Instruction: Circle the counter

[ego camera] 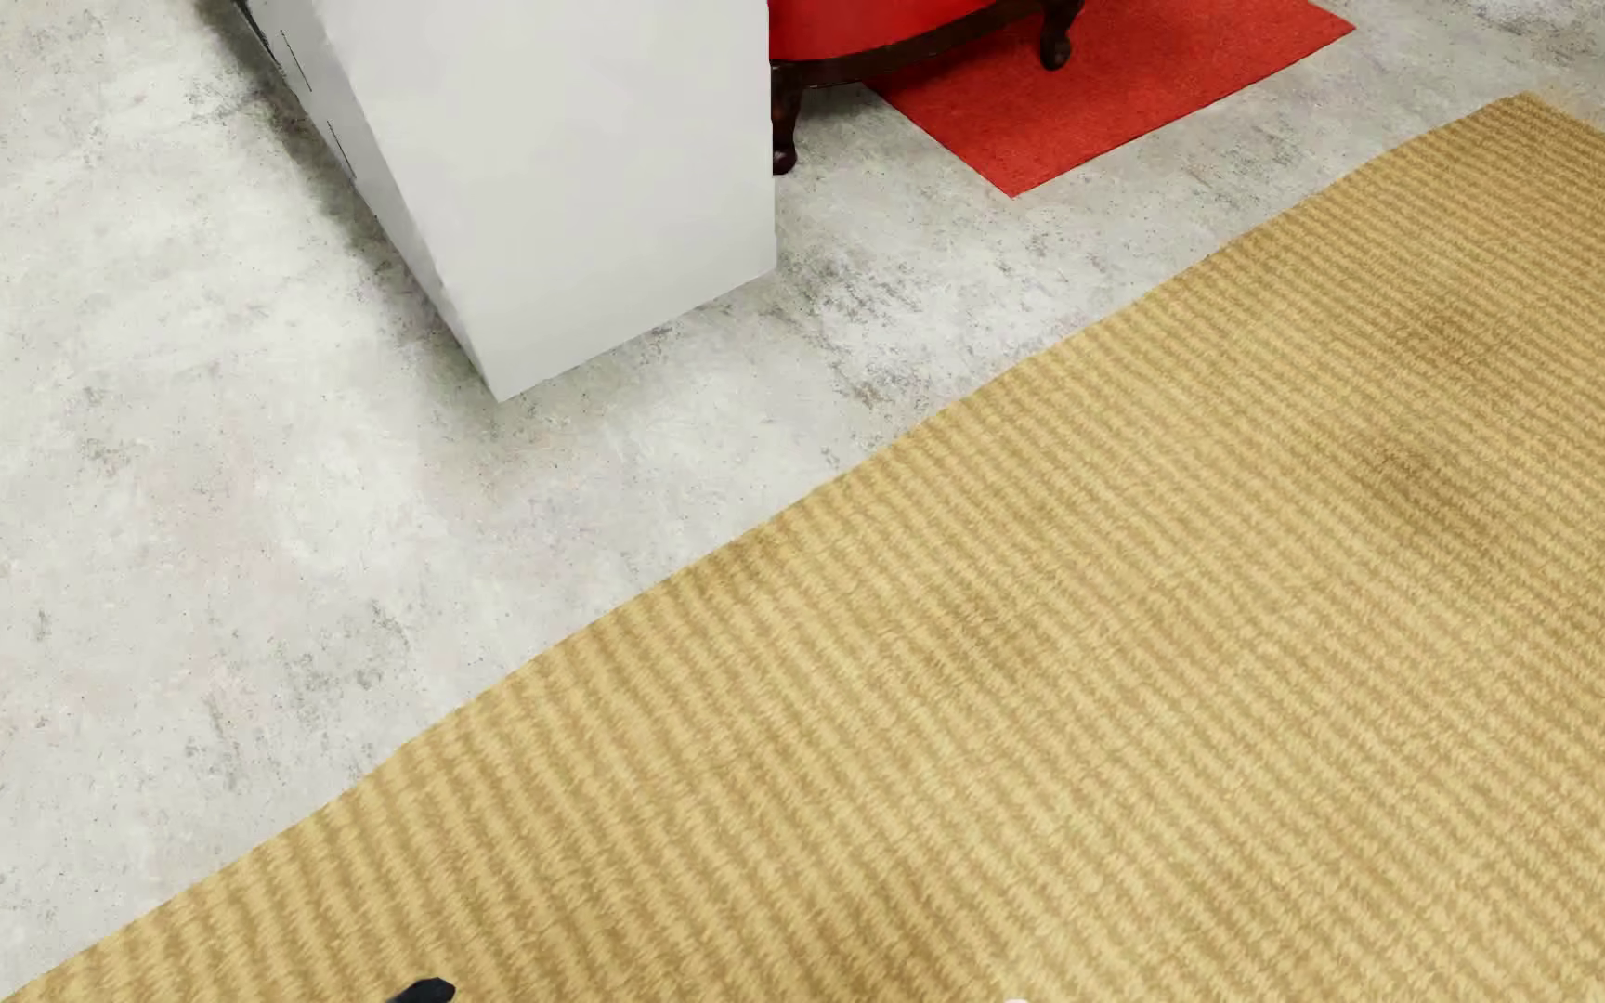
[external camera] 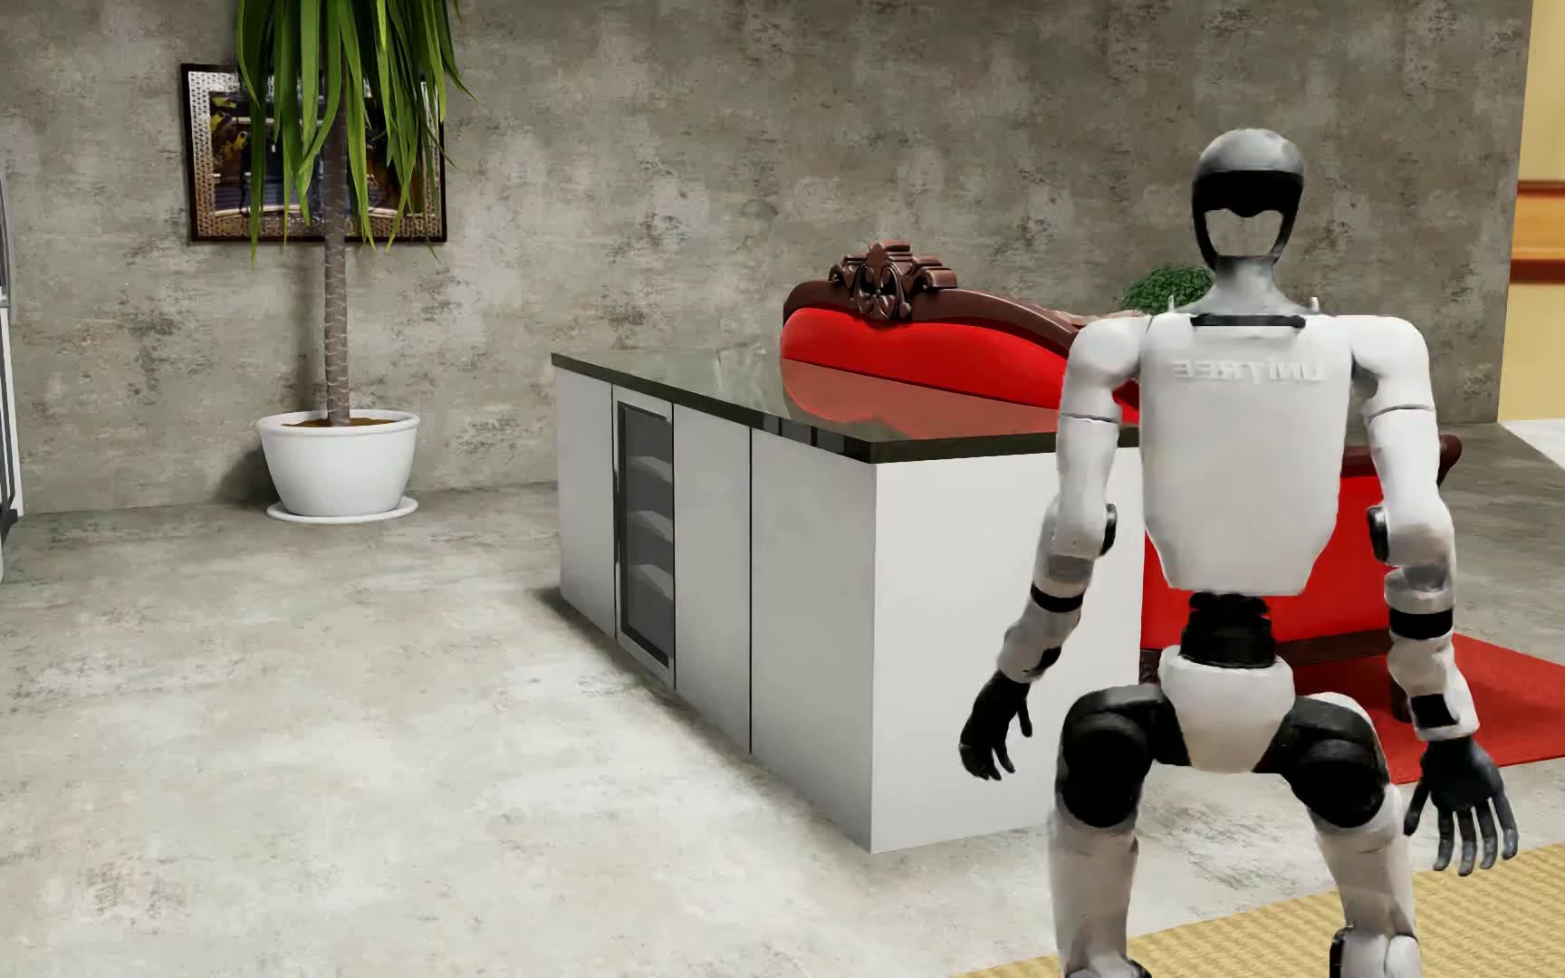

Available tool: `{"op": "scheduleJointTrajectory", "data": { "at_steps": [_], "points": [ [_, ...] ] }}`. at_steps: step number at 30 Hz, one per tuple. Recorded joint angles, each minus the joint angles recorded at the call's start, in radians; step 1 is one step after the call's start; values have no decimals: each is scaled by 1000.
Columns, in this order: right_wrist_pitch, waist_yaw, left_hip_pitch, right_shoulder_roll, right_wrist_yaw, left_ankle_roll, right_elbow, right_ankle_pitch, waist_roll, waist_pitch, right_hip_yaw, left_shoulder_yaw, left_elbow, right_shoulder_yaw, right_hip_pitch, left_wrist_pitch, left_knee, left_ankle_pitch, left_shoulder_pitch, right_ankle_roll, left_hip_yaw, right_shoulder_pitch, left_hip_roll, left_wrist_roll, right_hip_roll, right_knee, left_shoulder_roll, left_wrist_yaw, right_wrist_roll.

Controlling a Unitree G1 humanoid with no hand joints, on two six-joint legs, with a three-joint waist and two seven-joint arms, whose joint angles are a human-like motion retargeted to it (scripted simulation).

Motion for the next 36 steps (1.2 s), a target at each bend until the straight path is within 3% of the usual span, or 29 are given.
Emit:
{"op": "scheduleJointTrajectory", "data": {
  "at_steps": [1,2,3,4,5,6,7,8,9,10,11,13,15,17,19,20,22,24,25,27,28,29,31,33,35,36],
  "points": [
    [-99,-16,26,-20,41,-15,29,6,3,4,94,-26,-8,8,-109,-57,-42,3,-3,29,-70,25,-22,12,52,1,46,-27,-73],
    [-143,-30,56,-19,80,-32,49,30,9,8,184,-64,-32,-37,-200,-121,-94,9,10,61,-133,45,-34,25,107,-53,102,-50,-103],
    [-126,-40,85,-5,86,-49,59,49,16,11,287,-90,-71,-121,-266,-160,-131,3,34,105,-181,52,-33,28,169,-151,152,-56,-96],
    [-103,-47,106,0,74,-65,68,50,27,15,404,-96,-112,-171,-295,-176,-141,-14,65,95,-227,49,-21,15,235,-288,187,-54,-118],
    [-90,-50,120,-5,36,-79,72,54,38,19,473,-90,-143,-190,-292,-179,-119,-39,99,117,-269,39,-3,-9,272,-429,205,-58,-168],
    [-70,-47,135,-16,2,-97,75,70,49,22,467,-73,-162,-181,-268,-157,-83,-65,130,173,-303,26,26,-33,290,-537,214,-63,-245],
    [-60,-45,144,-22,-40,-116,69,221,63,25,492,-58,-172,-169,-222,-132,-4,-65,156,183,-340,9,63,-44,326,-561,213,-61,-309],
    [-40,-35,142,-29,-82,-96,66,215,79,31,477,-41,-179,-155,-201,-126,100,-11,188,202,-375,-17,93,-52,339,-486,198,-58,-364],
    [-33,-22,103,-31,-106,-35,84,140,97,41,430,-13,-183,-148,-163,-107,284,104,223,187,-383,-65,146,-49,346,-413,177,-17,-400],
    [-42,-12,29,-35,-136,45,104,79,117,48,382,24,-193,-155,-105,-99,484,233,251,174,-379,-122,214,-67,353,-386,130,16,-406],
    [-63,-1,-54,-46,-138,86,107,35,137,52,338,42,-195,-151,-38,-94,654,372,271,164,-364,-190,296,-74,358,-385,69,22,-407],
    [-62,27,-209,-84,-163,95,94,-1,163,51,286,26,-180,-127,120,-104,850,327,327,158,-343,-350,315,-44,361,-473,-41,-13,-435],
    [-73,54,-361,-94,-206,35,36,-22,163,39,238,18,-181,-137,261,-104,890,358,378,156,-312,-492,255,36,356,-573,-101,-64,-385],
    [-115,76,-482,-98,-258,-29,-57,-59,150,28,189,100,-179,-149,366,-82,768,365,394,161,-274,-620,203,30,351,-631,-159,-58,-250],
    [-148,92,-547,-117,-263,-32,-142,-104,139,26,152,185,-143,-108,451,-72,497,383,381,169,-228,-735,191,1,363,-666,-177,-17,-136],
    [-146,97,-558,-124,-262,-60,-187,-128,134,28,138,198,-115,-76,490,-69,302,407,371,174,-232,-780,167,11,372,-684,-172,-3,-84],
    [-155,101,-540,-130,-290,-33,-299,-157,121,35,121,205,-76,6,571,-70,-125,406,350,187,-275,-829,116,38,392,-734,-157,24,6],
    [-191,90,-545,-137,-294,-44,-412,-155,113,47,108,189,-60,91,644,-99,-234,376,334,212,-112,-820,138,53,407,-754,-135,24,73],
    [-195,88,-549,-141,-280,-13,-457,-132,108,53,108,179,-61,126,676,-108,-157,343,323,231,-36,-791,158,55,400,-728,-129,19,92],
    [-200,97,-543,-162,-253,158,-507,-12,86,62,140,151,-79,202,711,-130,-5,385,310,271,-16,-699,153,58,354,-639,-141,20,56],
    [-188,101,-534,-166,-246,190,-506,79,71,67,154,130,-87,226,691,-143,71,393,303,263,-17,-635,142,63,316,-516,-150,20,16],
    [-164,101,-530,-165,-239,198,-482,176,54,72,172,100,-89,237,630,-159,159,337,290,267,-17,-569,126,70,266,-318,-157,11,-35],
    [-112,87,-464,-133,-221,192,-350,336,16,82,257,35,-112,239,425,-182,217,224,246,175,-19,-457,51,100,197,99,-154,-14,-161],
    [-33,60,-359,-49,-224,184,-108,215,-10,91,398,-5,-199,193,181,-190,176,162,221,153,-38,-396,-31,123,282,366,-152,6,-202],
    [34,35,-232,7,-124,169,90,218,-14,89,476,-26,-276,122,-19,-230,82,130,186,130,-88,-327,-100,65,381,413,-139,36,-188],
    [17,22,-172,20,-64,160,130,221,-10,86,487,-49,-309,124,-96,-256,44,111,169,116,-130,-272,-128,31,399,357,-118,39,-207]
  ]
}}
